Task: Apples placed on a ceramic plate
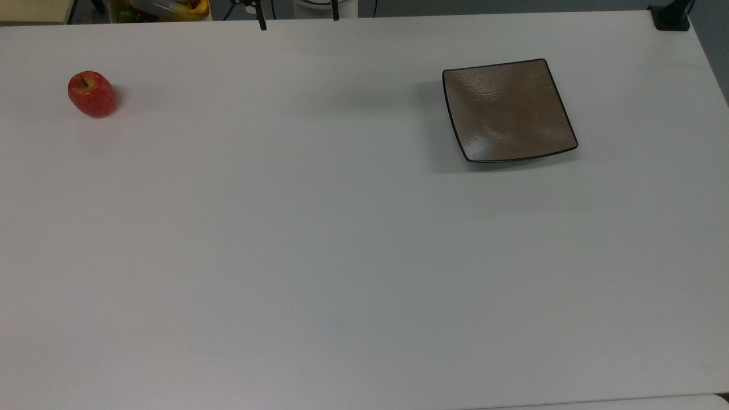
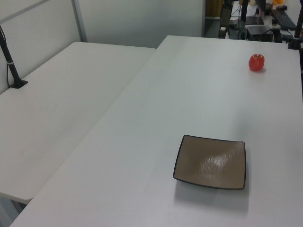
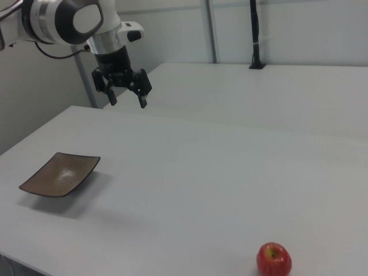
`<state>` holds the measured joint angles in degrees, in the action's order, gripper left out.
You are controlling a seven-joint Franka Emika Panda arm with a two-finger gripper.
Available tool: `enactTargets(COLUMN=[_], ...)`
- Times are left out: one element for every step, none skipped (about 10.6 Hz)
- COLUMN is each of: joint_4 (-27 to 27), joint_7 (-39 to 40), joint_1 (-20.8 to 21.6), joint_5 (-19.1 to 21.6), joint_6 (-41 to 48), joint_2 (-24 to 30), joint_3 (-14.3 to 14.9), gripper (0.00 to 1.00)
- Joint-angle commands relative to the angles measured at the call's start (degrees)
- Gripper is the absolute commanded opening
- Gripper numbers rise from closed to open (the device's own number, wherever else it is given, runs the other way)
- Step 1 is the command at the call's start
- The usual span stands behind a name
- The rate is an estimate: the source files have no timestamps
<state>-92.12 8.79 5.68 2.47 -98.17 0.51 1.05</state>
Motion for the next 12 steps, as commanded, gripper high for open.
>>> enactTargets(joint_4=[-0.9, -0.9, -0.9, -0.8, -0.7, -0.6, -0.6, -0.7, -0.6, -0.5, -0.5, -0.5], joint_7=[1.1, 1.1, 1.1, 1.1, 1.1, 1.1, 1.1, 1.2, 1.2, 1.2, 1.4, 1.5], joint_1=[0.6, 0.6, 0.7, 0.6, 0.5, 0.4, 0.6, 0.7, 0.8, 0.9, 0.9, 0.8], joint_5=[0.6, 0.6, 0.6, 0.6, 0.6, 0.6, 0.6, 0.5, 0.5, 0.5, 0.5, 0.5], joint_6=[0.3, 0.3, 0.4, 0.7, 0.7, 0.6, 0.7, 0.9, 2.0, 2.7, 2.7, 2.7], joint_2=[1.2, 1.2, 1.2, 1.2, 1.2, 1.2, 1.3, 1.4, 1.3, 1.4, 1.5, 1.5], joint_3=[0.8, 0.8, 0.8, 0.9, 1.0, 1.0, 1.0, 1.0, 1.0, 1.0, 0.9, 1.0], gripper=[1.0, 1.0, 1.0, 1.0, 1.0, 1.0, 1.0, 1.0, 1.0, 1.0, 1.0, 1.0])
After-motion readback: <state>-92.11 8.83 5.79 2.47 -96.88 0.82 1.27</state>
